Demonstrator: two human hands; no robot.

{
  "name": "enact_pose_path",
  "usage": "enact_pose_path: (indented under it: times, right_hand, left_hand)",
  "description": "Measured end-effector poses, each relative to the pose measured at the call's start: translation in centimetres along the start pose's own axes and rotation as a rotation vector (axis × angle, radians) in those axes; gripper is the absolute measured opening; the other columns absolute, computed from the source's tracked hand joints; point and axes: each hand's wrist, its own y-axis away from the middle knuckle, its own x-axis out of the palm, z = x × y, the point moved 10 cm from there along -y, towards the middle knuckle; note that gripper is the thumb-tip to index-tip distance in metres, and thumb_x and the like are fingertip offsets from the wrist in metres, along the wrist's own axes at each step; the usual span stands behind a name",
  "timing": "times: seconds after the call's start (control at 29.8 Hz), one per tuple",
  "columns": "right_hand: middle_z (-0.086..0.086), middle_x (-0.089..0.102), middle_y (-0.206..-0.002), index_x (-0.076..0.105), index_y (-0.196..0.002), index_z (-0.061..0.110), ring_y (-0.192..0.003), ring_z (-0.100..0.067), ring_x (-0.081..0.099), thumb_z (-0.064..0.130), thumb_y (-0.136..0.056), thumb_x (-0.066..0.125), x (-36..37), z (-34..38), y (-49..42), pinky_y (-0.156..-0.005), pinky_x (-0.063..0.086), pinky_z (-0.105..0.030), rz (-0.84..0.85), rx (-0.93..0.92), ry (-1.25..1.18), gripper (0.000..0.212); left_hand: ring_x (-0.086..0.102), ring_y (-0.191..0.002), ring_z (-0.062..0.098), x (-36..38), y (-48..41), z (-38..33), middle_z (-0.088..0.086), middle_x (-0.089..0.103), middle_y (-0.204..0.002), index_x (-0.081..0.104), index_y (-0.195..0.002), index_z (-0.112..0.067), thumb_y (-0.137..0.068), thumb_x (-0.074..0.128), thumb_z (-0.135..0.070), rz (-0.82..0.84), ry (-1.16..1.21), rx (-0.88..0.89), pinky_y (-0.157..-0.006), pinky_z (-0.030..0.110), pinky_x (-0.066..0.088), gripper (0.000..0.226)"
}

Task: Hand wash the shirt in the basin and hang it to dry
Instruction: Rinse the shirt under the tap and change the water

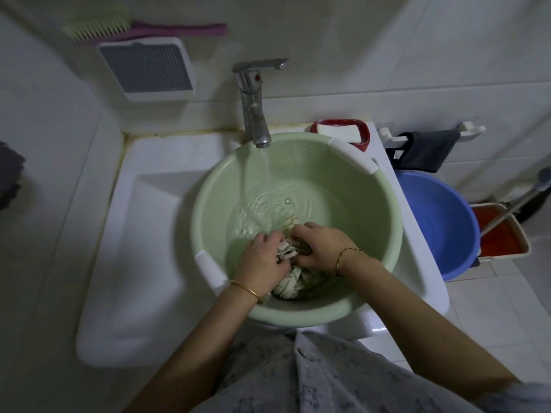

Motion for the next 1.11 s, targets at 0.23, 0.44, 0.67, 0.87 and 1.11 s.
enact_pose_path:
  times: [0.23,0.44,0.67,0.87,1.11]
  right_hand:
    - [-0.006,0.053,-0.112,0.048,-0.119,0.018,-0.1,-0.027,0.055,0.039,-0.081,0.064,-0.2,0.1,0.0,-0.072,0.038,-0.027,-0.009,-0.003,-0.014,0.046]
    - [-0.006,0.052,-0.114,0.047,-0.118,0.017,-0.108,-0.025,0.049,0.042,-0.082,0.061,0.0,0.7,0.0,-0.081,0.041,-0.032,-0.022,-0.049,0.066,0.046]
    - [-0.007,0.05,-0.115,0.045,-0.119,0.016,-0.105,-0.028,0.051,0.043,-0.084,0.059,0.1,1.1,0.2,-0.08,0.042,-0.035,-0.011,-0.058,0.093,0.047]
    - [-0.009,0.05,-0.115,0.047,-0.118,0.014,-0.105,-0.03,0.052,0.042,-0.083,0.06,0.0,1.0,0.2,-0.082,0.042,-0.036,-0.005,-0.054,0.082,0.047]
    - [-0.009,0.05,-0.115,0.047,-0.119,0.015,-0.106,-0.029,0.051,0.042,-0.083,0.06,0.0,1.0,0.1,-0.081,0.041,-0.034,0.008,-0.047,0.074,0.047]
  left_hand:
    - [0.052,-0.106,0.036,0.1,0.0,0.2,0.016,0.055,-0.113,0.054,-0.122,-0.013,-0.078,0.064,-0.02,-0.001,0.009,-0.008,-0.091,0.039,0.043,0.046]
    - [0.052,-0.106,0.035,0.2,-0.1,0.3,0.016,0.055,-0.112,0.054,-0.121,-0.012,-0.077,0.065,-0.021,-0.003,0.01,-0.009,-0.09,0.039,0.043,0.046]
    - [0.051,-0.108,0.035,0.4,-0.2,0.5,0.015,0.054,-0.113,0.053,-0.122,-0.012,-0.078,0.064,-0.022,0.016,0.01,-0.028,-0.091,0.039,0.042,0.047]
    - [0.051,-0.108,0.035,0.4,-0.2,0.6,0.015,0.054,-0.113,0.053,-0.122,-0.012,-0.077,0.065,-0.021,0.018,0.018,-0.035,-0.091,0.04,0.043,0.047]
    - [0.052,-0.107,0.036,0.3,-0.1,0.5,0.016,0.055,-0.112,0.053,-0.122,-0.012,-0.077,0.066,-0.021,0.01,0.021,-0.031,-0.09,0.039,0.043,0.047]
